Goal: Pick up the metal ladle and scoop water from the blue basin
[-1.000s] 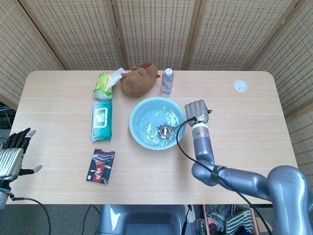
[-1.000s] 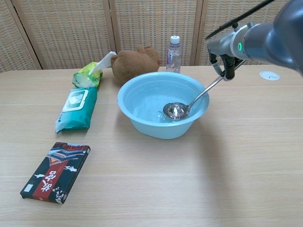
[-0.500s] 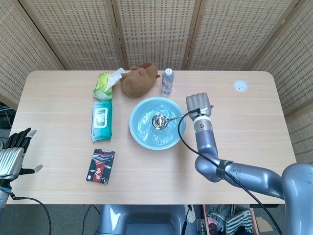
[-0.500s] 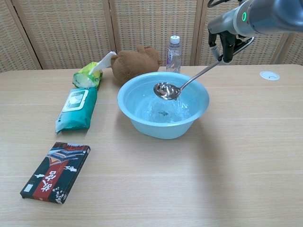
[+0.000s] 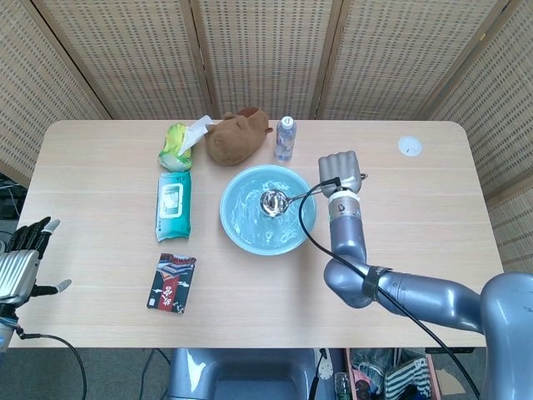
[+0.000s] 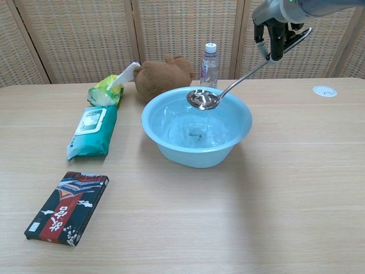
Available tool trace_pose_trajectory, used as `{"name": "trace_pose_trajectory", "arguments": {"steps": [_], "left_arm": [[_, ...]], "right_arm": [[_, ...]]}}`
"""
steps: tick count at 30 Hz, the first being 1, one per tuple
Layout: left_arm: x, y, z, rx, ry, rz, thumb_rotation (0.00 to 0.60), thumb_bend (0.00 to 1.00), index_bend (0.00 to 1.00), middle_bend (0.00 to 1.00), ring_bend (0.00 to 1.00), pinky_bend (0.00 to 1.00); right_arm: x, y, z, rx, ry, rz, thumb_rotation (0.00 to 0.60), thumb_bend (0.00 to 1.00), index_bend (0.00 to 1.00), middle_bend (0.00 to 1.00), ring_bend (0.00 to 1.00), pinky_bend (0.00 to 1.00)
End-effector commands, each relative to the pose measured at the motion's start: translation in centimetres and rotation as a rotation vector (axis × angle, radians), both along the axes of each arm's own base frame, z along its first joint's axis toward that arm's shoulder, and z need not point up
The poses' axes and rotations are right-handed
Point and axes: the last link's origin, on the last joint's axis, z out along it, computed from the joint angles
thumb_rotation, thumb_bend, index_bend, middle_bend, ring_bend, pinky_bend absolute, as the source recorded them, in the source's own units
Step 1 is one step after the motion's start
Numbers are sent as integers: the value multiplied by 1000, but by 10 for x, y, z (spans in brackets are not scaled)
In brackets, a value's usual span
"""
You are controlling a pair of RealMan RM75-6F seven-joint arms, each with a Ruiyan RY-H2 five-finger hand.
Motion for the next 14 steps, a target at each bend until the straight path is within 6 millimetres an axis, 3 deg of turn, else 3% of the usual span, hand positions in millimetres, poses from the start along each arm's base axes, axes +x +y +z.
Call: {"name": "trace_pose_trajectory", "arguments": {"steps": [1,14], "left_arm": [[0,0,0,0,-1,0,600,0,0,0,0,0],[-1,1,-1,-9,1,3,600,0,0,0,0,0]], "right_arm": [[5,0,5,-9,-4,-3,600,861,735,928,832,1000],[24,5,26,-25,-18,-36,600,861,735,928,832,1000]]}}
